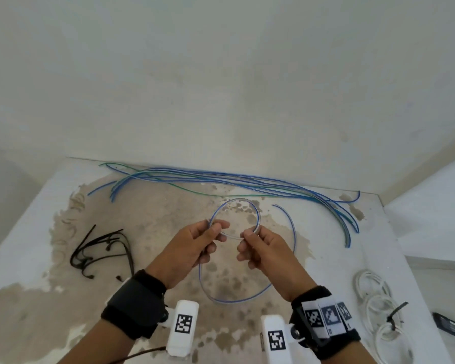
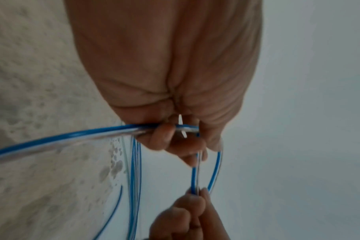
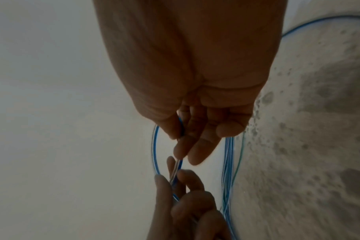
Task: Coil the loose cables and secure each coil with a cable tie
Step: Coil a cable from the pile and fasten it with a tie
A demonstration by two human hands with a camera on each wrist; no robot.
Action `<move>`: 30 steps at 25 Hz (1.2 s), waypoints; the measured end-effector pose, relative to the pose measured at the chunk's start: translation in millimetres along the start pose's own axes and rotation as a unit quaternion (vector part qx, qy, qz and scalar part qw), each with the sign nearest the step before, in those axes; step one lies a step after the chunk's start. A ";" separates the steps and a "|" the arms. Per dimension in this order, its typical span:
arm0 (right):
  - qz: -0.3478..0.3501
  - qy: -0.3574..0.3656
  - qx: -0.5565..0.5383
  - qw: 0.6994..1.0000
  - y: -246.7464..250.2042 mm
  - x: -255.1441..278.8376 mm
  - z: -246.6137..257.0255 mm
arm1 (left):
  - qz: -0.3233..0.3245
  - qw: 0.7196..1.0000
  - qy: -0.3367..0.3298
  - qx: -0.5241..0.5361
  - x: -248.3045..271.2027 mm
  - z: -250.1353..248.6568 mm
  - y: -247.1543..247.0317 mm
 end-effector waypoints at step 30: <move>-0.029 0.048 0.033 0.998 -82.2 15.8 26.6 | 0.118 0.991 0.036 -0.058 23.3 -35.4 32.4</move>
Point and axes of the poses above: each hand's wrist, its own x-axis away from the middle knuckle, its own y-axis out of the back of the hand, z = x × y, the point moved 8 cm from there along -x, towards the middle knuckle, and after that the axes turned 10 degrees about -y, right-handed, at the moved point
